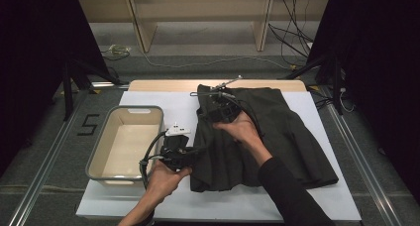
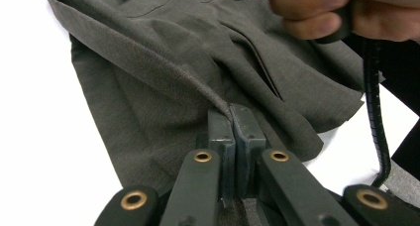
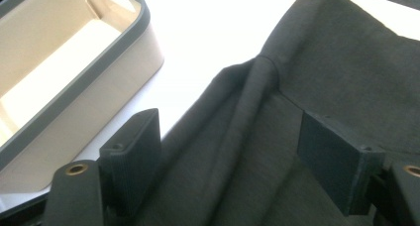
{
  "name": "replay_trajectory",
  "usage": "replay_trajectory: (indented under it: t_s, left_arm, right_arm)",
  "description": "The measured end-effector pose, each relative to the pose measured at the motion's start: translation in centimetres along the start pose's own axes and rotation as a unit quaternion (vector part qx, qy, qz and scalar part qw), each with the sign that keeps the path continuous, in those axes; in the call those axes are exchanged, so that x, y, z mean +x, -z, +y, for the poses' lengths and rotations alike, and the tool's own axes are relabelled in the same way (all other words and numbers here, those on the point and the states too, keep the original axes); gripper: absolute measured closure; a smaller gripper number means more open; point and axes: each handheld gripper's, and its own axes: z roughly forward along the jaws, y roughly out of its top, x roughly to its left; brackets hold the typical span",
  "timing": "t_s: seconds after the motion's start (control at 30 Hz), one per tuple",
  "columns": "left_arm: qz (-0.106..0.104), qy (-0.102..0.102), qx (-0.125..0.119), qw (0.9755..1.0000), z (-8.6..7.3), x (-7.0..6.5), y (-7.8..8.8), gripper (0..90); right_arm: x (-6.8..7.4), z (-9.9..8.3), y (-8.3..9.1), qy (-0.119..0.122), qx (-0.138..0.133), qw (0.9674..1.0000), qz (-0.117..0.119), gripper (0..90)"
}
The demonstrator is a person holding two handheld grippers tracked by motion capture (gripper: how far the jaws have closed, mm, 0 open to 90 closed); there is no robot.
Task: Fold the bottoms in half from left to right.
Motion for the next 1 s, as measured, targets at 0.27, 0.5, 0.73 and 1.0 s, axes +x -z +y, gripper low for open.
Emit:
replay_trajectory:
  t_s: [0.27,0.5,0.73,1.0]
  left_arm:
    - [0.003,-0.015,-0.005,0.9999,0.2,-0.8,0.0,88.2]
    - [-0.001,-0.014,-0.011,0.9998,0.5,-1.0,0.3,88.2]
    - [-0.005,-0.012,-0.012,0.9999,0.6,-1.1,0.3,88.1]
    - [-0.011,-0.015,-0.019,0.9996,0.9,-1.4,0.7,88.1]
  right_arm:
    - [0.4,1.1,-1.7,0.003,0.015,0.9999,-0.008,24.3]
    - [-0.1,1.5,-2.8,-0.011,0.024,0.9996,-0.012,24.4]
    - [-0.8,1.6,-3.7,-0.022,0.03,0.9992,-0.011,27.3]
    - [-1.1,1.7,-4.7,-0.029,0.046,0.9984,-0.014,34.2]
